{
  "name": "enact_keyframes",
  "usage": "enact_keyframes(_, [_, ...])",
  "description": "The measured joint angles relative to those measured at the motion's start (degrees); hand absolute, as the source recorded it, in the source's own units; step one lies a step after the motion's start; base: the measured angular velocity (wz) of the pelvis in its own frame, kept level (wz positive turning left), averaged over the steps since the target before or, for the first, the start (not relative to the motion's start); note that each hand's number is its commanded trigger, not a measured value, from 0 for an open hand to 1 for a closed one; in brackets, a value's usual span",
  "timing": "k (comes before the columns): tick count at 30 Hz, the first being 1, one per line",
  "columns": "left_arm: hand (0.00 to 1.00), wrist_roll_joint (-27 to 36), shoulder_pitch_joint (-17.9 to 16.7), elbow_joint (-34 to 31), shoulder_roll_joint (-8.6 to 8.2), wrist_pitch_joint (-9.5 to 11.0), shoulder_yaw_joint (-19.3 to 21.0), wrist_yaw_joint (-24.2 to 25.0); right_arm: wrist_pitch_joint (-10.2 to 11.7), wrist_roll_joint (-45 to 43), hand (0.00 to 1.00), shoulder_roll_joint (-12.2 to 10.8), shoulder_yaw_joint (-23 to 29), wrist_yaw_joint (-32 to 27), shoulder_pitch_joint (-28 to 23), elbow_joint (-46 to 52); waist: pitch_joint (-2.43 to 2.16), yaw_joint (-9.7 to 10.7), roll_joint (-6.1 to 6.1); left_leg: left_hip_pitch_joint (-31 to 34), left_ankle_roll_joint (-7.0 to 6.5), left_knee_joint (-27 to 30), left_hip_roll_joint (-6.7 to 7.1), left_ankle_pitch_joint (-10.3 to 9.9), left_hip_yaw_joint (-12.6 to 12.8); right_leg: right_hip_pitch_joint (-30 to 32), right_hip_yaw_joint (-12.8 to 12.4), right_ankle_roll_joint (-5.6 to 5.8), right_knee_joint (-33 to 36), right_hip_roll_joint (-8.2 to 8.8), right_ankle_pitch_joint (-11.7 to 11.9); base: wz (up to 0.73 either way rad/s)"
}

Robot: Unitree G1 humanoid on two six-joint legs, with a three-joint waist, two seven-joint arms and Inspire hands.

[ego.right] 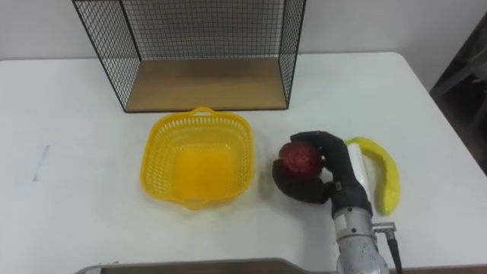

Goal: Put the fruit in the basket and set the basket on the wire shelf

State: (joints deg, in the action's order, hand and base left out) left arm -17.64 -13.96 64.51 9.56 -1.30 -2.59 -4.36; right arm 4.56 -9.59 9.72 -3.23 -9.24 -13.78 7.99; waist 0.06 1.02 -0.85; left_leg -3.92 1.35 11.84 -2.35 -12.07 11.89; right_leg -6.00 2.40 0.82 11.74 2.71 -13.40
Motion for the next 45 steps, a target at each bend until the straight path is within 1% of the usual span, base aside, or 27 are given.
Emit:
enact_keyframes(4, [0.0,0.02,0.08,0.2,-0.01,0.12,-0.62,0.0,0.02,0.02,1.0,0.19,0.01,-1.47,2.22,3.88,0.07,-0.01,-0.26,0.05,0.0,0.04,0.0,0.0,0.01,0.05,-0.02,0.0,-0.06,0.0,0.0,0.0])
enact_keyframes(6, [0.0,0.03,0.48,0.54,-0.01,0.47,-0.95,0.02,0.58,0.24,1.0,0.22,0.01,-2.29,4.12,5.09,0.12,-0.04,-0.51,0.07,0.0,0.07,0.0,0.0,0.01,0.06,-0.02,0.0,-0.07,0.0,0.0,0.0])
enact_keyframes(8, [0.0,0.05,0.91,0.78,0.0,0.6,-1.12,0.06,0.65,0.57,1.0,0.34,0.01,-2.56,4.97,6.21,0.11,-0.04,-0.69,0.13,0.0,0.14,0.0,0.0,0.01,0.06,-0.01,0.0,-0.09,0.0,0.0,0.0])
enact_keyframes(10, [0.0,0.04,0.94,0.79,0.0,0.67,-1.25,0.06,1.12,0.7,1.0,0.39,-0.14,-2.62,5.49,6.63,0.05,-0.2,-0.87,0.13,0.0,0.23,-0.01,0.0,0.01,0.04,-0.01,0.0,-0.1,0.0,0.0,0.0])
enact_keyframes(13, [0.0,0.01,1.02,0.82,0.0,0.62,-2.08,0.27,1.1,1.08,1.0,0.38,-1.0,-2.32,5.72,6.72,0.04,-0.27,-1.01,0.12,0.0,0.24,-0.01,0.0,0.02,0.03,-0.01,0.0,-0.1,0.0,0.01,0.0])
enact_keyframes(16, [0.0,-0.08,1.27,0.81,0.04,0.59,-2.11,0.84,1.07,1.24,1.0,0.35,-2.36,-1.69,5.73,7.17,0.04,-0.91,-1.02,0.15,0.0,0.35,-0.02,0.0,0.01,0.05,0.03,0.0,-0.08,0.0,0.02,0.0])
enact_keyframes(19, [0.0,-0.62,1.71,0.76,0.19,0.59,-2.16,1.47,1.05,0.07,1.0,0.56,-3.64,-0.34,6.68,8.8,0.03,-2.57,-1.0,0.18,0.0,0.37,-0.03,0.0,-0.01,0.13,0.05,-0.01,-0.02,0.0,0.03,0.0])
enact_keyframes(22, [0.0,-0.67,1.77,0.71,0.19,0.58,-2.19,1.75,1.04,-0.41,1.0,0.85,-5.05,0.65,8.01,8.79,0.02,-3.15,-1.02,0.17,0.0,0.36,-0.03,0.0,-0.05,0.12,0.05,0.0,-0.01,0.0,0.06,0.0])
enact_keyframes(24, [0.0,-0.65,1.69,0.72,0.25,0.33,-2.19,2.06,1.01,-1.93,1.0,1.32,-6.98,0.98,8.58,8.8,-0.07,-3.34,-1.19,0.31,0.0,0.33,-0.03,0.0,-0.41,0.04,0.62,0.02,-0.01,0.02,0.08,0.08])
enact_keyframes(26, [0.0,-0.65,1.66,0.72,0.26,0.28,-2.19,2.46,0.7,-2.53,1.0,1.38,-7.81,2.57,8.59,8.79,-0.12,-3.45,-1.28,0.3,0.0,0.33,-0.03,0.0,-0.67,-0.11,1.07,0.02,-0.02,0.03,0.08,0.09])
enact_keyframes(28, [0.0,-0.61,1.68,0.76,0.26,0.1,-2.19,2.76,0.43,-2.51,1.0,1.46,-8.47,3.68,8.59,8.78,-0.06,-3.55,-1.4,0.31,0.0,0.33,-0.03,0.0,-0.96,-0.28,1.51,0.02,-0.06,0.03,0.08,0.08])
enact_keyframes(30, [0.0,-0.6,1.73,0.79,0.26,-0.04,-2.19,2.77,0.11,-2.35,1.0,1.78,-9.03,5.07,8.59,8.7,0.0,-4.42,-1.44,0.23,0.0,0.3,-0.03,0.0,-1.08,-0.37,1.94,0.02,-0.11,0.04,0.08,0.0])
enact_keyframes(33, [0.0,-0.6,1.94,0.83,0.28,-0.04,-2.15,2.77,-0.51,-2.22,1.0,2.12,-9.2,7.32,8.59,8.39,0.31,-4.88,-1.5,0.13,0.0,0.28,-0.02,0.0,-1.35,-0.7,2.49,0.02,-0.24,0.07,0.08,0.05])
enact_keyframes(34, [0.0,-0.6,1.93,0.84,0.28,-0.04,-2.16,2.8,-0.72,-2.22,0.7,2.28,-9.32,8.16,8.59,8.39,0.36,-5.08,-1.57,0.13,0.01,0.28,-0.02,0.0,-1.42,-0.75,2.56,0.02,-0.29,0.07,0.08,0.0])
enact_keyframes(36, [0.0,-0.6,2.24,0.88,0.27,-0.06,-2.16,2.83,-0.94,-2.28,0.42,2.31,-9.38,9.15,8.59,8.33,0.4,-5.37,-1.66,0.14,0.01,0.28,-0.01,-0.01,-1.53,-0.81,2.88,0.02,-0.29,0.09,0.08,0.0])
enact_keyframes(37, [0.0,-0.61,2.23,0.92,0.27,-0.07,-2.16,2.84,-0.94,-2.28,0.02,2.32,-9.38,9.39,8.59,8.31,0.42,-5.46,-1.67,0.14,0.01,0.28,-0.01,-0.01,-1.59,-0.83,2.95,0.02,-0.29,0.09,0.08,0.05])
enact_keyframes(38, [0.0,-0.61,2.22,0.93,0.27,-0.11,-2.15,2.84,-0.94,-2.45,0.0,2.32,-9.39,9.64,8.59,8.23,0.44,-5.6,-1.67,0.17,0.01,0.28,0.0,-0.01,-1.73,-0.85,3.11,0.02,-0.3,0.1,0.08,0.06])
enact_keyframes(43, [0.0,-0.6,2.26,0.8,0.27,-0.25,-2.16,2.78,-0.96,-2.45,0.0,2.36,-9.39,10.72,8.57,7.95,0.51,-5.67,-1.53,0.25,0.02,0.29,0.01,-0.01,-1.89,-0.85,3.49,0.02,-0.33,0.11,0.08,0.02])
enact_keyframes(45, [0.0,-0.62,2.43,0.8,0.27,-0.79,-2.16,2.72,-1.02,-2.44,0.0,2.39,-9.44,10.84,8.57,7.52,0.51,-5.66,-1.44,0.3,0.02,0.28,0.01,-0.01,-1.92,-0.83,3.57,0.02,-0.34,0.12,0.08,0.0])
